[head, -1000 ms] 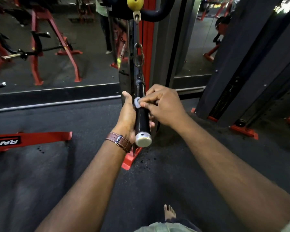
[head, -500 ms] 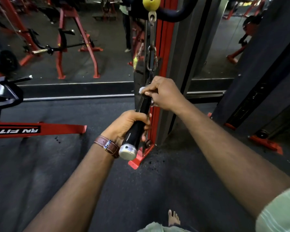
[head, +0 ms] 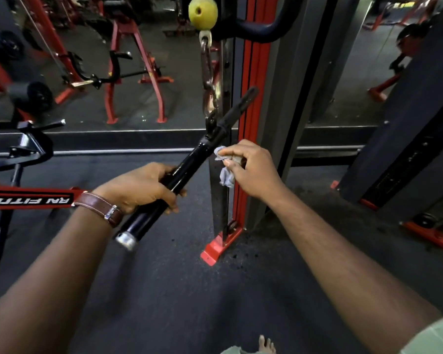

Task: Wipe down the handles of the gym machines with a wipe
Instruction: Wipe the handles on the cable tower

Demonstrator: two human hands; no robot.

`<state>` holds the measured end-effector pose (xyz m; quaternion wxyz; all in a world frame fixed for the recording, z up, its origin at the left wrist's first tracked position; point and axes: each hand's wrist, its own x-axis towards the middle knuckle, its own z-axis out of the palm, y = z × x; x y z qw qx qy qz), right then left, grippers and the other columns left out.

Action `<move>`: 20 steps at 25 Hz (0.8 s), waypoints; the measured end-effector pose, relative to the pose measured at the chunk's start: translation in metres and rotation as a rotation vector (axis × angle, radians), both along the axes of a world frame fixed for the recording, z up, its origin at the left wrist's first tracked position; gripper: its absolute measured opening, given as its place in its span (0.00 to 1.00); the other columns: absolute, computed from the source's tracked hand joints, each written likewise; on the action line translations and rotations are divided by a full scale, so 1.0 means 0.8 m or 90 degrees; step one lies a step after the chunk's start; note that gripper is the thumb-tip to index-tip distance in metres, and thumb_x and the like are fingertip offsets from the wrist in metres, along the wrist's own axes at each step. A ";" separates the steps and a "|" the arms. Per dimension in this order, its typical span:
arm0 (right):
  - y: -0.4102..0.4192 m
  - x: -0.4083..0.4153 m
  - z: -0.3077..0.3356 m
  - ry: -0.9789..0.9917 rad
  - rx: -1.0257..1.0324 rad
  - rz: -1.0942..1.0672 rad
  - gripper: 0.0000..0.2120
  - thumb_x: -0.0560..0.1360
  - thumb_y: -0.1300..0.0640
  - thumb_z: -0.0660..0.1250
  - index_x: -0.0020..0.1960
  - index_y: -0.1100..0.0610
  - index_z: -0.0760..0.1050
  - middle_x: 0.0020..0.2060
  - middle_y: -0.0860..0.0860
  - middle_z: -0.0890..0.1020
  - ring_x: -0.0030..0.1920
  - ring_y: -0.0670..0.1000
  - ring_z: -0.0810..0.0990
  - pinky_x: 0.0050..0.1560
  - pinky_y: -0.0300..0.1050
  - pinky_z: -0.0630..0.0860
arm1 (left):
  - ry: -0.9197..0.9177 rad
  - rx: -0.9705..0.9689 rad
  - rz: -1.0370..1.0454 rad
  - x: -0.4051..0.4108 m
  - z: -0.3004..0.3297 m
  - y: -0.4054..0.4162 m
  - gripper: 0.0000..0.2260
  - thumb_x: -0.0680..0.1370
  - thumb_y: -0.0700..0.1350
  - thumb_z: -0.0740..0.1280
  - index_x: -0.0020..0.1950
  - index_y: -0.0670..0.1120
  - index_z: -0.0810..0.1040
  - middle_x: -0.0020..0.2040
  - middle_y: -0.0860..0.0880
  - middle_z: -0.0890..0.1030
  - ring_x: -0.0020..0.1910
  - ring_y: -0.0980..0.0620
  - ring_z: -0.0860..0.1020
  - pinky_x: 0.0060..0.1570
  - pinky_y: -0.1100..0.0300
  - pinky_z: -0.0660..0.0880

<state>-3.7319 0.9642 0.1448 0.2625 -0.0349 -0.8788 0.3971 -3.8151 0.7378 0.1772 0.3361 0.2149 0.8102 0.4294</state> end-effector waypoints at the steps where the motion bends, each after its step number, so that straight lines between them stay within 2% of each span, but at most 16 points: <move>1: 0.008 -0.003 -0.003 -0.003 0.004 -0.010 0.11 0.75 0.67 0.70 0.54 0.58 0.85 0.45 0.47 0.78 0.43 0.39 0.79 0.46 0.26 0.70 | 0.095 -0.067 -0.010 -0.008 0.003 0.002 0.24 0.66 0.27 0.73 0.55 0.49 0.78 0.50 0.41 0.83 0.40 0.44 0.82 0.38 0.54 0.81; 2: 0.015 -0.007 -0.007 -0.002 0.004 -0.017 0.11 0.75 0.66 0.70 0.55 0.57 0.85 0.46 0.48 0.79 0.45 0.41 0.78 0.47 0.25 0.70 | 0.190 -0.151 -0.020 -0.014 0.005 0.008 0.24 0.65 0.31 0.75 0.54 0.53 0.78 0.48 0.44 0.83 0.42 0.46 0.82 0.41 0.53 0.81; 4: 0.029 -0.013 -0.010 0.010 -0.009 -0.036 0.12 0.75 0.65 0.70 0.56 0.56 0.84 0.47 0.50 0.79 0.45 0.42 0.78 0.48 0.24 0.69 | 0.323 -0.287 0.003 -0.019 0.008 0.026 0.25 0.65 0.36 0.75 0.58 0.53 0.75 0.46 0.48 0.81 0.42 0.50 0.81 0.44 0.54 0.80; 6: 0.040 -0.019 -0.013 0.028 -0.039 -0.046 0.12 0.77 0.64 0.68 0.59 0.56 0.83 0.47 0.50 0.79 0.46 0.43 0.78 0.50 0.27 0.71 | 0.394 -0.313 0.052 -0.023 0.005 0.053 0.27 0.66 0.40 0.75 0.63 0.47 0.71 0.48 0.47 0.79 0.45 0.47 0.79 0.45 0.53 0.79; 8: 0.051 -0.028 -0.013 0.038 -0.077 -0.040 0.13 0.79 0.62 0.66 0.61 0.56 0.82 0.48 0.50 0.77 0.47 0.47 0.79 0.54 0.39 0.77 | 0.458 -0.315 0.088 -0.032 -0.001 0.083 0.31 0.66 0.46 0.78 0.65 0.42 0.68 0.51 0.43 0.78 0.52 0.42 0.78 0.49 0.51 0.77; 9: 0.057 -0.033 -0.013 0.040 -0.084 -0.038 0.14 0.79 0.62 0.65 0.62 0.56 0.81 0.48 0.50 0.77 0.47 0.49 0.80 0.55 0.45 0.79 | 0.483 -0.307 0.100 -0.037 -0.002 0.099 0.34 0.66 0.50 0.80 0.65 0.42 0.68 0.54 0.42 0.77 0.55 0.41 0.77 0.51 0.50 0.76; 11: 0.067 -0.042 -0.012 0.057 -0.060 -0.044 0.16 0.77 0.63 0.67 0.64 0.55 0.80 0.50 0.50 0.79 0.49 0.49 0.79 0.57 0.47 0.78 | 0.508 -0.273 0.152 -0.044 -0.002 0.128 0.36 0.63 0.58 0.80 0.64 0.43 0.71 0.56 0.42 0.78 0.57 0.41 0.77 0.54 0.49 0.77; 14: 0.073 -0.056 -0.005 0.119 -0.041 -0.063 0.21 0.73 0.64 0.72 0.66 0.56 0.78 0.54 0.50 0.81 0.54 0.46 0.79 0.59 0.37 0.75 | 0.500 -0.201 0.279 -0.048 -0.005 0.154 0.36 0.62 0.65 0.79 0.60 0.44 0.72 0.53 0.45 0.81 0.53 0.44 0.80 0.51 0.49 0.80; 16: 0.074 -0.074 -0.004 0.151 -0.031 -0.062 0.20 0.73 0.65 0.72 0.65 0.59 0.79 0.52 0.51 0.82 0.52 0.46 0.79 0.57 0.31 0.73 | 0.495 -0.180 0.314 -0.052 -0.009 0.157 0.35 0.61 0.68 0.78 0.59 0.48 0.75 0.51 0.48 0.83 0.51 0.46 0.81 0.49 0.51 0.80; 18: 0.066 -0.094 -0.008 0.145 0.031 -0.013 0.15 0.75 0.65 0.69 0.62 0.61 0.80 0.47 0.53 0.79 0.46 0.50 0.80 0.51 0.38 0.77 | 0.504 -0.177 0.295 -0.053 -0.010 0.156 0.26 0.62 0.68 0.77 0.50 0.52 0.83 0.42 0.50 0.84 0.44 0.49 0.83 0.40 0.57 0.78; 19: 0.060 -0.098 -0.012 0.132 0.072 0.019 0.12 0.76 0.65 0.67 0.59 0.61 0.81 0.45 0.54 0.77 0.42 0.51 0.79 0.45 0.44 0.80 | 0.510 -0.177 0.285 -0.051 -0.010 0.155 0.21 0.63 0.68 0.77 0.43 0.52 0.83 0.36 0.52 0.82 0.39 0.51 0.82 0.34 0.59 0.74; 20: 0.058 -0.099 -0.016 0.133 0.116 0.031 0.10 0.77 0.65 0.66 0.55 0.62 0.82 0.43 0.54 0.76 0.38 0.50 0.77 0.39 0.43 0.79 | 0.521 -0.177 0.279 -0.048 -0.009 0.155 0.19 0.63 0.67 0.77 0.37 0.53 0.81 0.32 0.54 0.79 0.35 0.53 0.80 0.31 0.61 0.70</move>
